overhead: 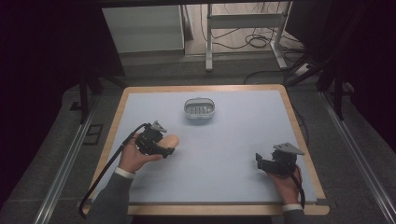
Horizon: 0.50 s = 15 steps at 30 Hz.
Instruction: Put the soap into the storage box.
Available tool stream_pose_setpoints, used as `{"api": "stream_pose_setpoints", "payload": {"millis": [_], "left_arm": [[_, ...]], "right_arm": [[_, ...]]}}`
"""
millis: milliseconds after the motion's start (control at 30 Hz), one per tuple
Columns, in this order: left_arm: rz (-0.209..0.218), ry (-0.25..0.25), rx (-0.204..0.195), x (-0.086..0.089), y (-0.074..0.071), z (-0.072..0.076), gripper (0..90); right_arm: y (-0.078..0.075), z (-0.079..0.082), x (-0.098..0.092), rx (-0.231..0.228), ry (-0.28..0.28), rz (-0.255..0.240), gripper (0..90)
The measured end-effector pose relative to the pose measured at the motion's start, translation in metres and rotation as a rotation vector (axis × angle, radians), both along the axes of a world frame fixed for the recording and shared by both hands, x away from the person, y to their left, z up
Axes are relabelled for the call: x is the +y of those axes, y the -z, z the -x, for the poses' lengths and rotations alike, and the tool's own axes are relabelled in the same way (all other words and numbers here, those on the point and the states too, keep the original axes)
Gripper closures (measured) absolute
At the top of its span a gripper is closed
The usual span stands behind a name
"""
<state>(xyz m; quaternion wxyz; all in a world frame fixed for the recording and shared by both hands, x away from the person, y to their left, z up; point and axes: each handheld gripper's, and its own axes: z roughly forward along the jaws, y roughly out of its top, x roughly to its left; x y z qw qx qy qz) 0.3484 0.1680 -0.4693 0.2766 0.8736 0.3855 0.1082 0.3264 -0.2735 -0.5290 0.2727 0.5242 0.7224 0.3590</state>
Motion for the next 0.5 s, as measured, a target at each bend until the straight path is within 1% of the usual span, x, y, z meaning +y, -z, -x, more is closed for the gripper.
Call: {"api": "stream_pose_setpoints", "payload": {"millis": [233, 300, 367, 500], "left_arm": [[0.003, 0.005, -0.004, -0.0021, -0.0029, -0.0027, 32.4], [-0.003, 0.006, -0.005, -0.003, -0.004, -0.0047, 32.4], [0.002, 0.004, -0.006, -0.0036, -0.0041, -0.0052, 32.4], [-0.003, 0.009, -0.008, -0.0061, -0.0063, -0.008, 32.4]], "right_arm": [[0.0, 0.0, 0.0002, 0.0, 0.0, 0.004, 8.0], [0.0001, -0.0001, 0.0002, 0.0, 0.001, 0.004, 8.0], [0.0001, -0.0001, 0.0002, 0.0, 0.0, 0.005, 8.0], [0.0001, -0.0001, 0.0003, 0.0, 0.001, 0.005, 8.0]]}}
